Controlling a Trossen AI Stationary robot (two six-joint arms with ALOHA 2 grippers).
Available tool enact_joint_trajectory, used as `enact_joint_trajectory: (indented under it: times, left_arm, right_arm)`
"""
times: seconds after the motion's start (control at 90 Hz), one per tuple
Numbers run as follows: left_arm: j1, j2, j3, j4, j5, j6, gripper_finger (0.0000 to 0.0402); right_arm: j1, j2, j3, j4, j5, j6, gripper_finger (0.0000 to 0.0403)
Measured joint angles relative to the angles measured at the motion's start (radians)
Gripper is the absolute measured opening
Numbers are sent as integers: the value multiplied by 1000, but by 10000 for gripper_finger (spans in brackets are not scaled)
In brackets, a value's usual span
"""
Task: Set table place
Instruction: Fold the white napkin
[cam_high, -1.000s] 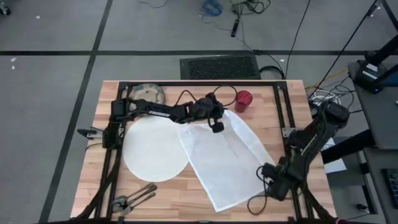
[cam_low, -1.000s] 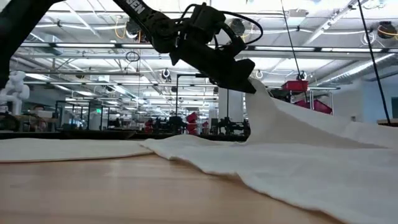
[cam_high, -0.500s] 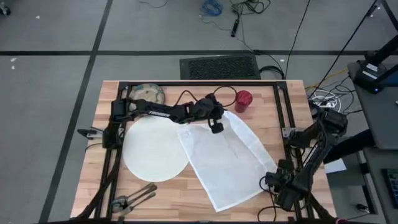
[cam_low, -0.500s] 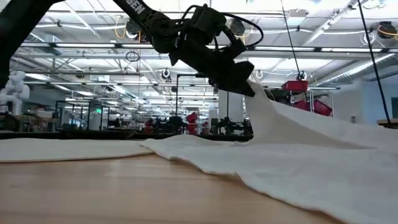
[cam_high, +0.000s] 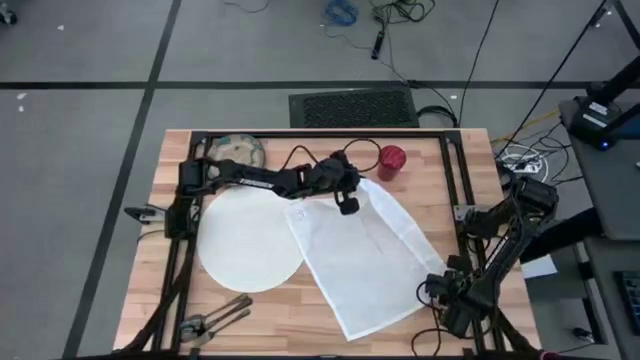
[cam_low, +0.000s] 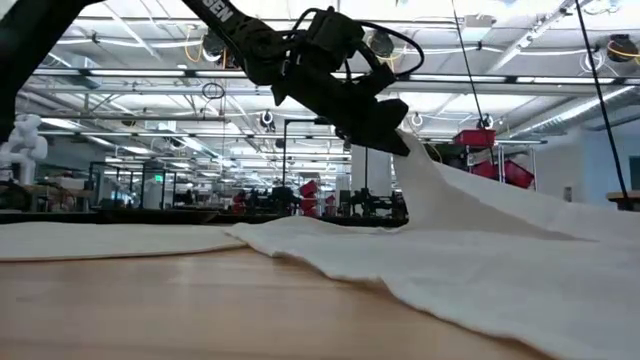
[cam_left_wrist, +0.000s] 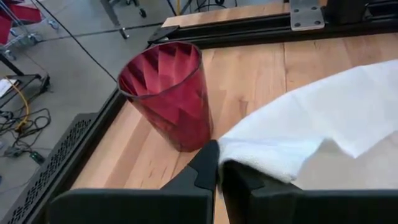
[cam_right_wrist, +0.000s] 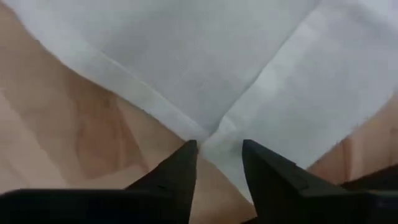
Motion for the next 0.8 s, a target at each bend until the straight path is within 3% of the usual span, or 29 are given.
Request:
enact_joint_trajectory:
  times: [0.467,0.644,0.8]
  left_arm:
    - [0,0,0,-1,0,-11,0]
    - [0,0,0,0,2,-20,0]
    - [20,1,0,12,49,-88,0]
  right_arm:
    - [0,-1,2,-37,-12,30,5]
    - [4,-15,91,-210,3,71,1]
    - [61,-41,186,-404,96,212,1]
